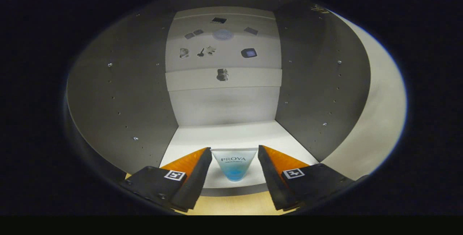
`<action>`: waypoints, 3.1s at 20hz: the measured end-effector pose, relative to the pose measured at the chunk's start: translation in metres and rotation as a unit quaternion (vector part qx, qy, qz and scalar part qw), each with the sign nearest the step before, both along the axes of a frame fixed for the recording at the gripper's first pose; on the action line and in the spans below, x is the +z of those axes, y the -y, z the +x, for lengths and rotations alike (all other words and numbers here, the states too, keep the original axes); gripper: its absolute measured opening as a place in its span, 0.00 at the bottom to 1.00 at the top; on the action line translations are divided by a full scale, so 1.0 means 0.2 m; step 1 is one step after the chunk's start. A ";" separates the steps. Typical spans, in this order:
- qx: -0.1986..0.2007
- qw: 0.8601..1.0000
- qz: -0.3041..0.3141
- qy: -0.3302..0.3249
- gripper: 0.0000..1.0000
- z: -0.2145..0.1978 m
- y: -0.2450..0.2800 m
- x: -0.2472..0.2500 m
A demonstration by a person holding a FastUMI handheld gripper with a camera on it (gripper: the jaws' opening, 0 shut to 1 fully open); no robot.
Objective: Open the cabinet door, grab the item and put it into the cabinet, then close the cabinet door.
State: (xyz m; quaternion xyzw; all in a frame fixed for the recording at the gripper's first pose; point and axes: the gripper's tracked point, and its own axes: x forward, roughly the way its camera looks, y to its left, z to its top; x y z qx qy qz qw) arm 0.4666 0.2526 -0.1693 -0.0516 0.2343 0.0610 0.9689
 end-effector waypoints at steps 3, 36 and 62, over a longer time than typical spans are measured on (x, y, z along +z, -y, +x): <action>-0.005 1.000 0.012 0.024 0.96 -0.09 0.02 0.06; -0.106 0.983 -0.011 0.149 1.00 -1.89 1.41 0.49; -0.006 0.995 0.048 0.085 0.96 -1.62 1.41 -0.07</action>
